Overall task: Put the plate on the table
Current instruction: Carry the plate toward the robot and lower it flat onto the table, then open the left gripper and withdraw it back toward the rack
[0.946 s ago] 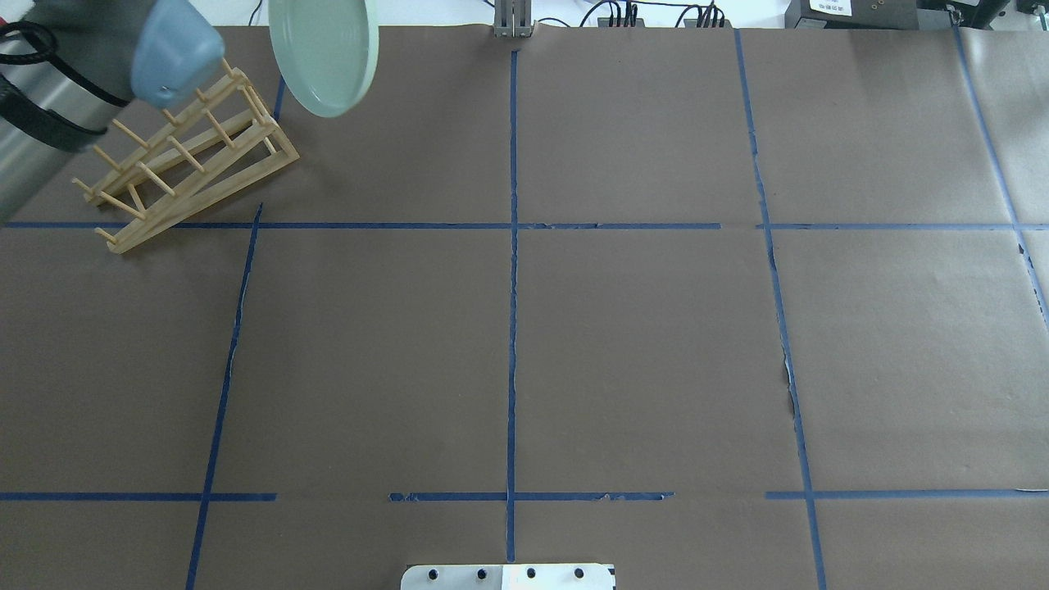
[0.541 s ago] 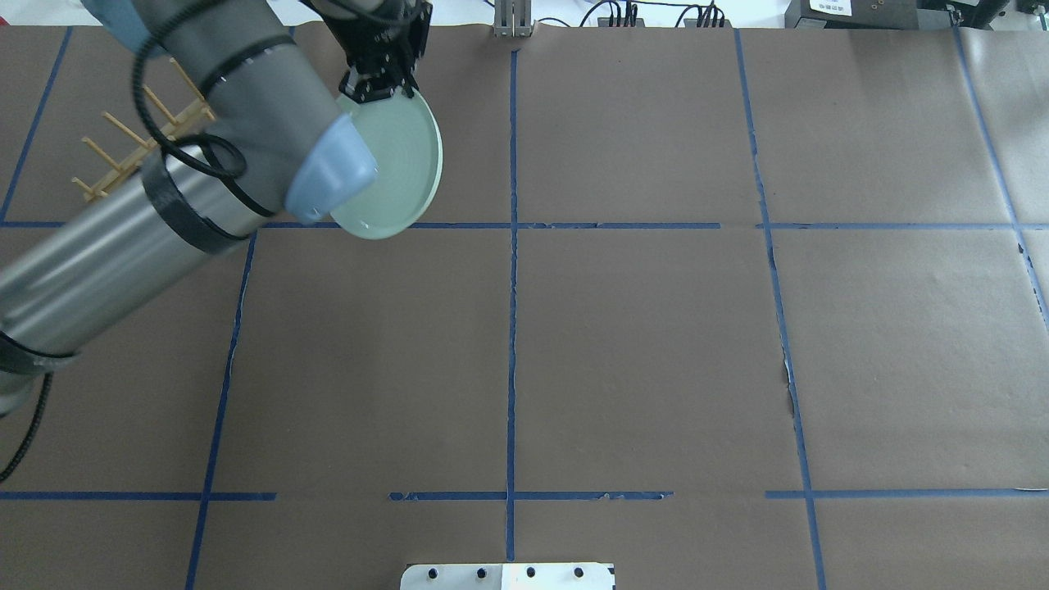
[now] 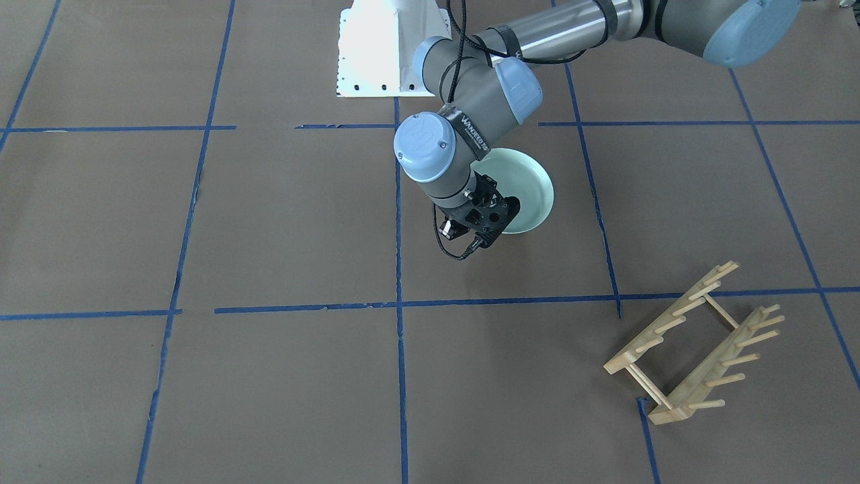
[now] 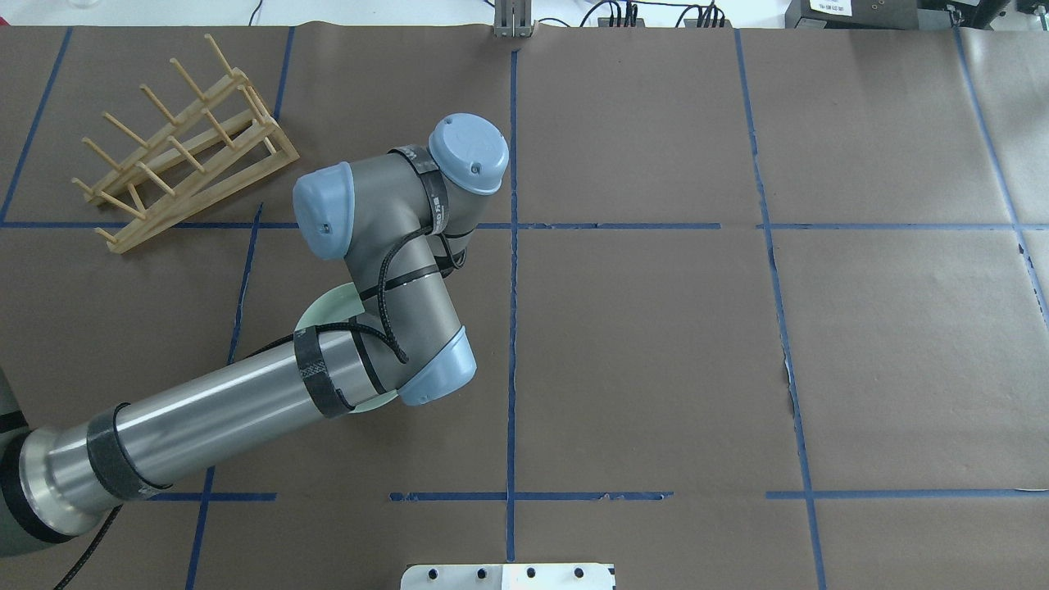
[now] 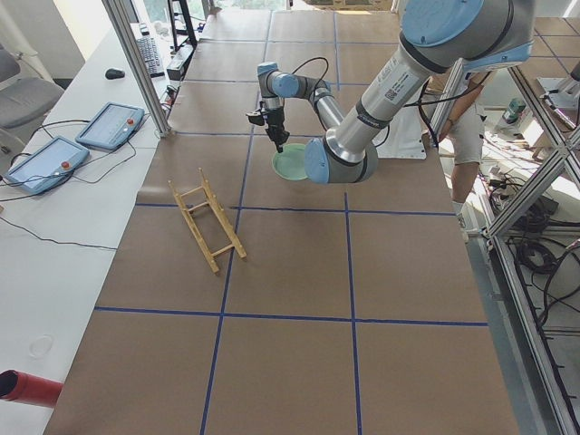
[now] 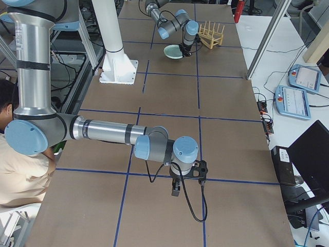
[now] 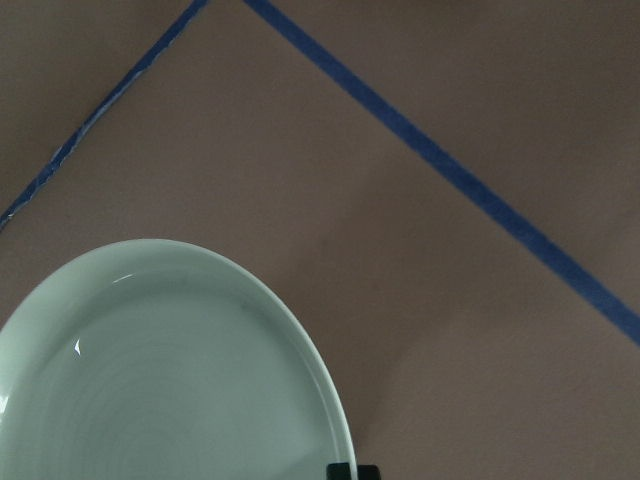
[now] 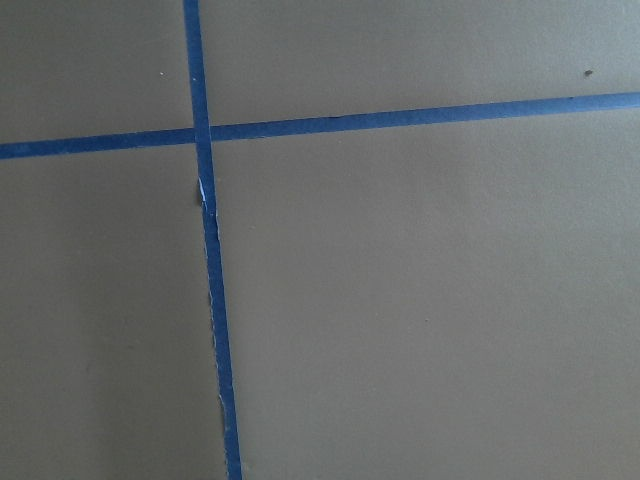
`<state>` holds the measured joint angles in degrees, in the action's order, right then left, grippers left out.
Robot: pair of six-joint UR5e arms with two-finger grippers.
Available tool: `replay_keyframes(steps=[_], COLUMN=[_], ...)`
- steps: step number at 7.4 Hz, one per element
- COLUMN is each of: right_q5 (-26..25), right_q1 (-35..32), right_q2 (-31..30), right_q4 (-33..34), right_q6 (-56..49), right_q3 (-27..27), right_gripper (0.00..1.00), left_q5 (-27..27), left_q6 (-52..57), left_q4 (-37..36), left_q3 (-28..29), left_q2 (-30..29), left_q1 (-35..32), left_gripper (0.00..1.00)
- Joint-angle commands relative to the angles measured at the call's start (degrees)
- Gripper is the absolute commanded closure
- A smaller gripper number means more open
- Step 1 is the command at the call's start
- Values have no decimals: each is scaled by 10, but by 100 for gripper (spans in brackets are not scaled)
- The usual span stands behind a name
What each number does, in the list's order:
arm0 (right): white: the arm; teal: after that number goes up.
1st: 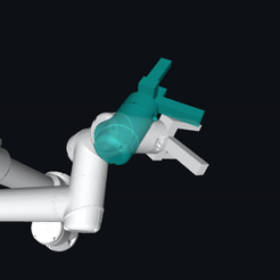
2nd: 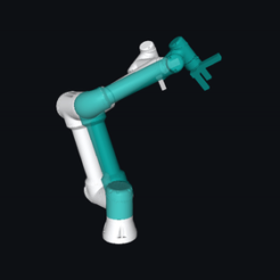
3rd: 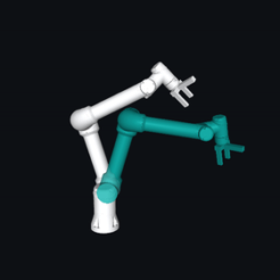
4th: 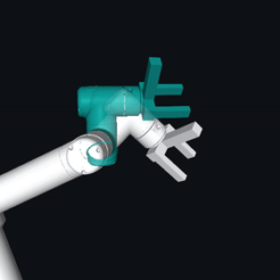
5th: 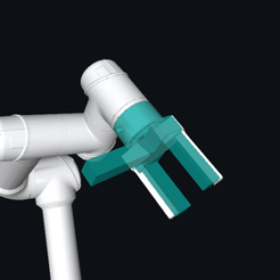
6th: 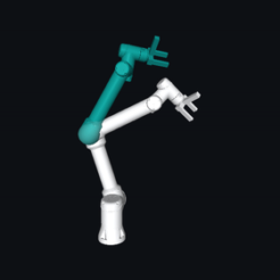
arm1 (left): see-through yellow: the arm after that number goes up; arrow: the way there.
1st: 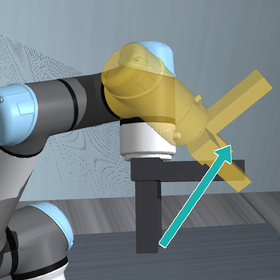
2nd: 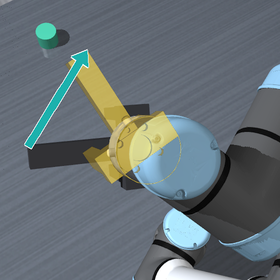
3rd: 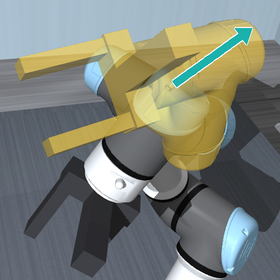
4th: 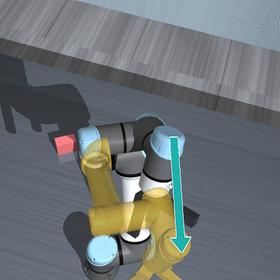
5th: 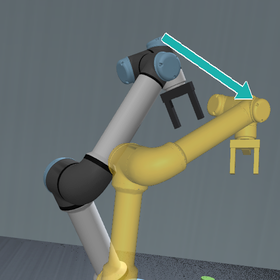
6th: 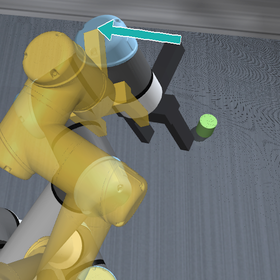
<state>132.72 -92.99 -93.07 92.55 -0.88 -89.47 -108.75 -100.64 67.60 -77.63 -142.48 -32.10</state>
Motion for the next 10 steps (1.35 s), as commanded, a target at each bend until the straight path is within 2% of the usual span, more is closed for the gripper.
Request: replay_keyframes(steps=[1, 3, 4, 5, 6, 8, 10], right_q5=[0, 0, 0, 0, 0, 0, 0], right_q1=[0, 0, 0, 0, 0, 0, 0], right_q2=[0, 0, 0, 0, 0, 0, 0], right_q4=[0, 0, 0, 0, 0, 0, 0], right_q6=[0, 0, 0, 0, 0, 0, 0], right_q3=[0, 0, 0, 0, 0, 0, 0], right_gripper=[0, 0, 0, 0, 0, 0, 0], left_q5=[17, 20, 17, 12, 6, -103, -145], left_q6=[3, 8, 49, 118, 191, 388, 673], left_q4=[29, 31, 23, 23, 25, 23, 23], left_q3=[0, -27, -94, -198, -270, -286, -279], left_q2=[10, 14, 30, 74, 104, 133, 230], left_q1=[17, 7, -24, -68, -127, -299, -449], left_gripper=[1, 0, 0, 0, 0, 0, 0])
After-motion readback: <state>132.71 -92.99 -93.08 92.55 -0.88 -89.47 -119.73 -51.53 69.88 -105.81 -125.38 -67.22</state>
